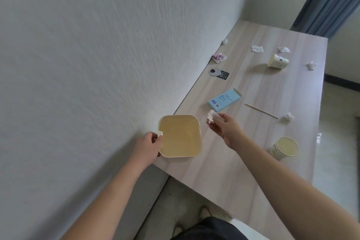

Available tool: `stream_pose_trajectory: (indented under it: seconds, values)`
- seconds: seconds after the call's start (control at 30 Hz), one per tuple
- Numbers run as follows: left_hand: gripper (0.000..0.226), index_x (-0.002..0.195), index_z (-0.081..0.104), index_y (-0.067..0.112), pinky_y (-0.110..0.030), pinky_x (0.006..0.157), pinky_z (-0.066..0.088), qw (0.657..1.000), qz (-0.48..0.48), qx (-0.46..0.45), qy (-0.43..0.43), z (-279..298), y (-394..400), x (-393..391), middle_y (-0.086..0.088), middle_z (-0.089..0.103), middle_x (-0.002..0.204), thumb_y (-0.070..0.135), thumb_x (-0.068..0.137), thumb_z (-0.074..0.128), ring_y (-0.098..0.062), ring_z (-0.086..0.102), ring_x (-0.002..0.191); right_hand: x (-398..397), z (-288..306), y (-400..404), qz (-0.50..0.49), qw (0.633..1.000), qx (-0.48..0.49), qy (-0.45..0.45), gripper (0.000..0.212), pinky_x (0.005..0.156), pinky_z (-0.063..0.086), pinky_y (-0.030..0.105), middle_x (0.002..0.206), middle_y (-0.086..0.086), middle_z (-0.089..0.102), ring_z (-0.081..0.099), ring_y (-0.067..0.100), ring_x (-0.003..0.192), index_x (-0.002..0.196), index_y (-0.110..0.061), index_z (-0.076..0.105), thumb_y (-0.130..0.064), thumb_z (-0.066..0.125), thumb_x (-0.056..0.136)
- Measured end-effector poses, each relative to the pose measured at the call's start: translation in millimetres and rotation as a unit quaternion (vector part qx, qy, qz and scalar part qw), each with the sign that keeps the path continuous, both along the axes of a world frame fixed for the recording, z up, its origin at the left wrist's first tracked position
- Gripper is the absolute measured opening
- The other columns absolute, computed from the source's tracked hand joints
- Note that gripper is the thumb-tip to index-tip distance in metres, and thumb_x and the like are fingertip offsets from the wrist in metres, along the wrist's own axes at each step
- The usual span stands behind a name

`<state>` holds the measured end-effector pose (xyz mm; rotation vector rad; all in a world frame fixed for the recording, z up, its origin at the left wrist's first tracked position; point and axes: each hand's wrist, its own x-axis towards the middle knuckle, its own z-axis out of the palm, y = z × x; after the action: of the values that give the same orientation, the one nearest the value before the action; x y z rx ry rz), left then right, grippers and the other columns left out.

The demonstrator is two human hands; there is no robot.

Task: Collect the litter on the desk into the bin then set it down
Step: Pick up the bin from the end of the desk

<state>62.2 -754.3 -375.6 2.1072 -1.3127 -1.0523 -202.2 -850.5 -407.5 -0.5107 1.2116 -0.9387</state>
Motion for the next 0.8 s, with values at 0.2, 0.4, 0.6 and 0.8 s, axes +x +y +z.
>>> stream_pose_trajectory:
  seconds: [0.2, 0.4, 0.6, 0.8]
  values:
    - [0.024, 0.086, 0.057, 0.022, -0.032, 0.061, 0.056, 0.999, -0.038, -0.018, 0.003, 9.4, 9.0, 0.9, 0.002, 0.068, 0.081, 0.043, 0.095, 0.049, -0.009, 0.069, 0.060, 8.6, 47.5, 47.8, 0.024, 0.983, -0.128, 0.132, 0.028, 0.075, 0.059, 0.023, 0.095, 0.017, 0.071, 0.073, 0.020, 0.081, 0.079, -0.017, 0.075, 0.004, 0.058, 0.088]
    - [0.026, 0.085, 0.057, 0.020, -0.038, 0.068, 0.057, 0.994, -0.096, -0.046, -0.004, 16.7, 14.7, -5.2, 0.001, 0.066, 0.081, 0.044, 0.094, 0.049, -0.016, 0.069, 0.065, 28.5, 81.1, 101.3, 0.182, 0.866, -0.232, 0.405, 0.030, 0.067, 0.052, 0.034, 0.086, -0.003, 0.069, 0.059, 0.011, 0.067, 0.084, -0.041, 0.071, -0.015, 0.057, 0.087]
    - [0.024, 0.081, 0.053, 0.027, -0.026, 0.056, 0.048, 0.986, -0.158, -0.060, 0.010, 23.1, 14.8, -23.3, 0.003, 0.064, 0.082, 0.046, 0.095, 0.049, -0.011, 0.068, 0.062, 19.9, 94.6, 142.9, 0.255, 0.803, -0.241, 0.481, 0.027, 0.090, 0.051, 0.030, 0.113, -0.008, 0.064, 0.059, 0.010, 0.098, 0.117, -0.029, 0.064, -0.022, 0.053, 0.093]
    - [0.023, 0.082, 0.053, 0.029, -0.026, 0.059, 0.054, 0.973, -0.221, -0.064, 0.009, 25.7, 15.2, -52.3, 0.004, 0.066, 0.081, 0.048, 0.094, 0.049, -0.009, 0.067, 0.063, -11.0, 94.1, 171.1, 0.189, 0.810, -0.237, 0.501, 0.025, 0.092, 0.052, 0.033, 0.112, -0.015, 0.065, 0.061, 0.008, 0.101, 0.116, -0.035, 0.063, -0.029, 0.052, 0.094]
